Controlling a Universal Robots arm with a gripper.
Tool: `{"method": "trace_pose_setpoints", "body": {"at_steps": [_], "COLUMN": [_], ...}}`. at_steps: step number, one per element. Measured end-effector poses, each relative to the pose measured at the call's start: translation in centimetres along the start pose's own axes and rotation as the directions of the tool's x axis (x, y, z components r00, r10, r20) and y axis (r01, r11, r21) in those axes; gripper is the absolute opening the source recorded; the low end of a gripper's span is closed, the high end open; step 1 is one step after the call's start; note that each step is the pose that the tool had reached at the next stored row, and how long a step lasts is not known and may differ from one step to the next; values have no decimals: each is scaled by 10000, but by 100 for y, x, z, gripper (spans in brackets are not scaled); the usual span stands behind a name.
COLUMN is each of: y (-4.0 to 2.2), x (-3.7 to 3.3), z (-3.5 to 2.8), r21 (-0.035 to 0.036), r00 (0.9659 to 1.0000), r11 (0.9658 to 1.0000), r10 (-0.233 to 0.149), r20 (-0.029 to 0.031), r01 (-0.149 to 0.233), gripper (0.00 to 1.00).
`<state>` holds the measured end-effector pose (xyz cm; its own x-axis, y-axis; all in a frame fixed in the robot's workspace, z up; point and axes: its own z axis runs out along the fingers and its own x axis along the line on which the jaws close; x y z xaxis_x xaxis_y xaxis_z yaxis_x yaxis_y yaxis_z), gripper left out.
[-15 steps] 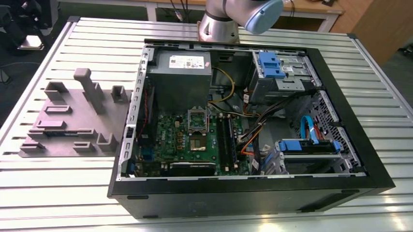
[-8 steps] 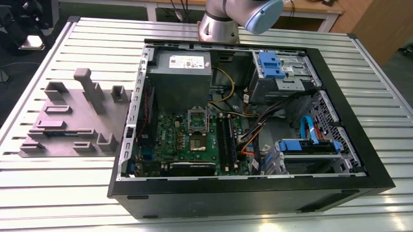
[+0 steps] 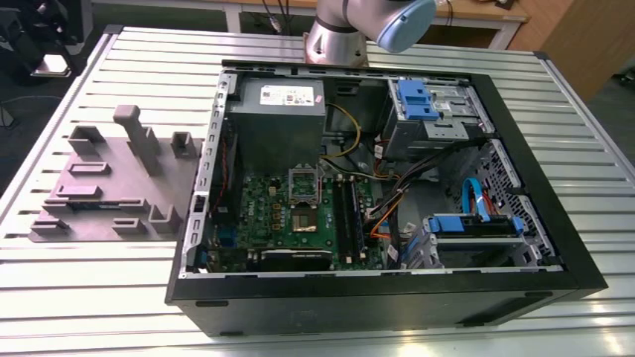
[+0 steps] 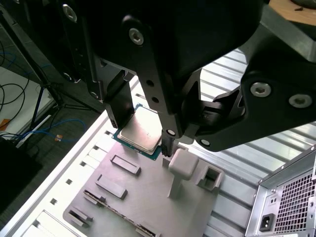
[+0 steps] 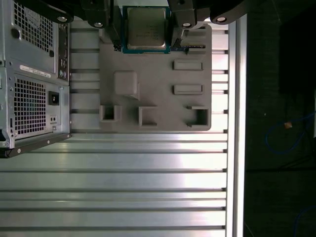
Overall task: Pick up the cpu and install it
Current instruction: 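Pick up the cpu and move it towards the insertion slot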
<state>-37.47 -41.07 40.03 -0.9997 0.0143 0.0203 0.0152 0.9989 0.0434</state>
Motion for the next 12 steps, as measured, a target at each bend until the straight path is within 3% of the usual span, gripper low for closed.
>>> {"method": "trace_pose_setpoints", "body": {"at_steps": [12], "y": [0], "x": [-27], "z": [-1], "r21": [0], "r00": [10000], "r11": [10000], "r10": [0], "r20": [0], "r01": [0], "gripper": [47]}}
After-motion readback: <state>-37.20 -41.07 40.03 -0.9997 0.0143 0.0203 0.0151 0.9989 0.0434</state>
